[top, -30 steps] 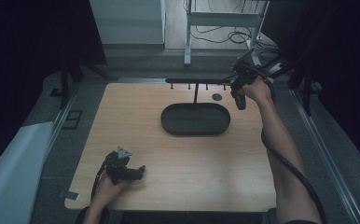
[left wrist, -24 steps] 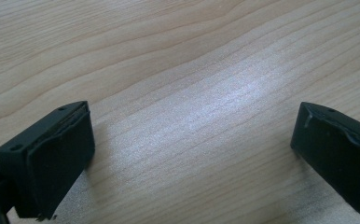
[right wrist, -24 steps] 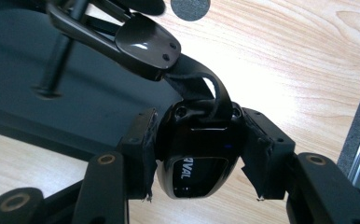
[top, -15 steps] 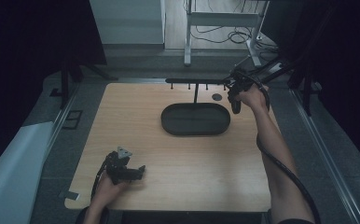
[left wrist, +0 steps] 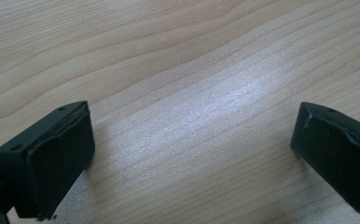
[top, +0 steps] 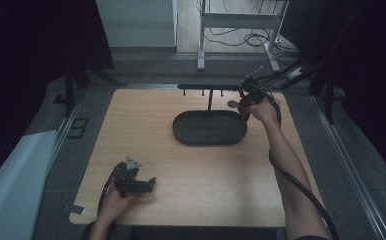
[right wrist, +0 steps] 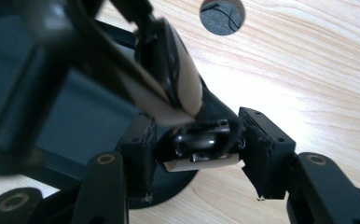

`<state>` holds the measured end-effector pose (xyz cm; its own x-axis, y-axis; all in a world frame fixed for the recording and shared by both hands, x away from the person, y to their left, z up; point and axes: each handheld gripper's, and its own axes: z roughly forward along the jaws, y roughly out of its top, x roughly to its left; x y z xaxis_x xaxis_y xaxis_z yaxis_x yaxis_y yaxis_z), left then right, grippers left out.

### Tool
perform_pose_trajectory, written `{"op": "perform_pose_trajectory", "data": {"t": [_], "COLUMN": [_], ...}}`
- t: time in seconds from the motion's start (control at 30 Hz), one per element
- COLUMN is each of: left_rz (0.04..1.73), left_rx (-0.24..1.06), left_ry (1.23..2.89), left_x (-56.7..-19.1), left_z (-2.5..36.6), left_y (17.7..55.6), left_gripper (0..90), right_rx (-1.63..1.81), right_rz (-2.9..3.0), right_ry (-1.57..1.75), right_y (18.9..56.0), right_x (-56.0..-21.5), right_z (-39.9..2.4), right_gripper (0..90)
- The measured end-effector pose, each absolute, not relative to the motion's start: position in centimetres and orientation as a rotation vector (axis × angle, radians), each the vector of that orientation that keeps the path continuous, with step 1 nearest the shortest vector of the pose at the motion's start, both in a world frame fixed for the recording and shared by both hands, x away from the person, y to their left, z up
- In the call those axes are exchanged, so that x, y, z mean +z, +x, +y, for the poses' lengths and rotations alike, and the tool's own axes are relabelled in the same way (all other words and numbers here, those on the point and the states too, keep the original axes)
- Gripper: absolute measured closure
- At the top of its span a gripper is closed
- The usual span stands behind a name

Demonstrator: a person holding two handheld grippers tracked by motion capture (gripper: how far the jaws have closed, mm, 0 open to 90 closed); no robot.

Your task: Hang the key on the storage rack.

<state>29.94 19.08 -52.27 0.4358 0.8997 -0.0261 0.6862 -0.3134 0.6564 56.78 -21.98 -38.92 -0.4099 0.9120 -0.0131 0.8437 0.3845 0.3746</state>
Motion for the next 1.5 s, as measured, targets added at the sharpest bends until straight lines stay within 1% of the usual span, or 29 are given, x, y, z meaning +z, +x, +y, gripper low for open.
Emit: {"op": "perform_pose_trajectory", "data": {"t": [0.23,0.47,0.63,0.7,1.0,1.5], "left_rz": [1.331,1.331,1.331,1.328,1.328,1.329], "left_rx": [0.464,0.464,0.464,0.467,0.466,0.465], "left_ry": [2.094,2.094,2.095,2.098,2.097,2.096], "left_x": [-52.3,-52.3,-52.3,-52.3,-52.3,-52.3], "left_z": [19.1,19.1,19.1,19.1,19.1,19.1], "left_y": [29.9,29.9,29.9,29.9,29.9,29.9], "left_gripper": [0.0,0.0,0.0,0.0,0.0,0.0], "right_rx": [0.469,0.512,0.537,0.518,0.493,0.586], "right_rz": [2.427,2.449,2.472,2.485,2.534,2.552], "right_ry": [1.505,1.427,1.4,1.39,1.297,1.207], "right_y": [56.7,56.1,55.8,55.5,54.0,50.9], "right_x": [-39.7,-39.6,-39.4,-39.5,-39.3,-38.3], "right_z": [-21.4,-21.2,-21.2,-21.0,-20.8,-21.9], "right_gripper": [45.7,34.6,24.5,19.1,13.9,11.9]}}
